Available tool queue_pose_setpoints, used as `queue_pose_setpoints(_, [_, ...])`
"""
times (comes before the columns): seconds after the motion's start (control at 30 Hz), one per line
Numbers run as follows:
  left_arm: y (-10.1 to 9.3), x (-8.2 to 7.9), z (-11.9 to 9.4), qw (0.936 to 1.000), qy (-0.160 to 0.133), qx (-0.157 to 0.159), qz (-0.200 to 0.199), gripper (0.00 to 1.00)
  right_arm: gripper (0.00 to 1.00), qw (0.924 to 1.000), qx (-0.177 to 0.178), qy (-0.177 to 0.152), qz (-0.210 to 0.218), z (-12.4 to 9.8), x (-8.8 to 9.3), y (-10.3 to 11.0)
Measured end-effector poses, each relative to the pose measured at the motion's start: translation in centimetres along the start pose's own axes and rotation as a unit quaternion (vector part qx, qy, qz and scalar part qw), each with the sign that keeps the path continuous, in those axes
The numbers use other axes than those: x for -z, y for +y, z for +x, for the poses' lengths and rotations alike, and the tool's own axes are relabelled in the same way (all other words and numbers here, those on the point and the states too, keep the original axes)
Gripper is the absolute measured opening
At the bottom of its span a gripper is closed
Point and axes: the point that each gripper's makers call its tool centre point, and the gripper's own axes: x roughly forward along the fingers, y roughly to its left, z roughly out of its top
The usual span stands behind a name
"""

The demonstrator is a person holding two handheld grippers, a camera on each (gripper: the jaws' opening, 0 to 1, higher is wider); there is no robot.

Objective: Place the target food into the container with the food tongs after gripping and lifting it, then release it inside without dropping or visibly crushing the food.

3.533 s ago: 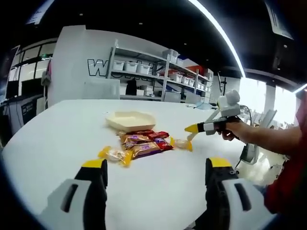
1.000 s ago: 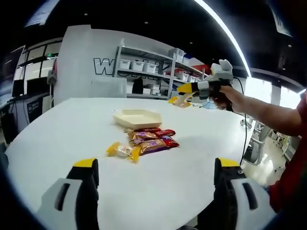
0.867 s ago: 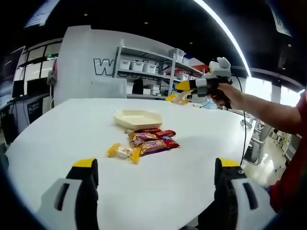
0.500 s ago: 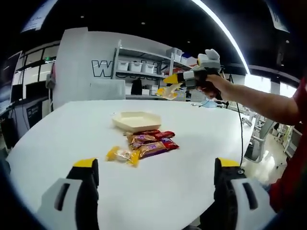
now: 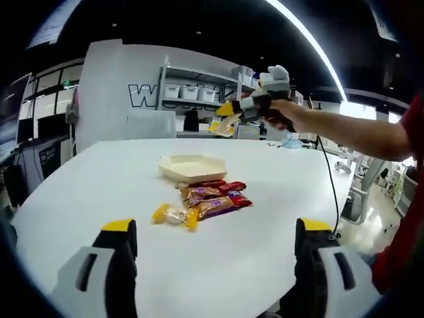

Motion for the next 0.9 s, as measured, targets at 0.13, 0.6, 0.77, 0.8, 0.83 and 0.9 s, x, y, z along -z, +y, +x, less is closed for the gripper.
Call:
queue_pose_setpoints(0.13, [0.1, -0.1, 0.0, 1.0000, -0.002, -0.002, 0.000, 0.97, 0.16, 1.0000, -0.002, -0.004, -0.006, 1.0, -0.9, 0.0])
queue_pose_setpoints(0.6, [1.0, -0.1, -0.3, 0.9999, -0.003, -0.007, -0.011, 0.96, 0.21, 0.9993, 0.009, -0.024, -0.028, 1.2, -1.7, -0.9])
queue_pose_setpoints(0.77, [0.7, 0.1, -0.3, 1.0000, 0.000, -0.006, -0.008, 0.97, 0.21, 0.9993, 0.011, -0.021, -0.028, 0.9, -1.6, -1.1])
queue_pose_setpoints(0.8, [0.7, 0.1, -0.4, 1.0000, 0.000, -0.006, -0.008, 0.97, 0.21, 0.9993, 0.011, -0.021, -0.027, 0.8, -1.6, -1.1])
queue_pose_setpoints(0.83, [0.7, 0.0, -0.4, 1.0000, 0.000, -0.006, -0.008, 0.96, 0.21, 0.9993, 0.011, -0.022, -0.027, 0.7, -1.5, -1.1])
queue_pose_setpoints(0.9, [0.7, -0.1, -0.4, 0.9999, -0.002, -0.006, -0.008, 0.96, 0.21, 0.9993, 0.012, -0.024, -0.026, 0.4, -1.4, -1.1])
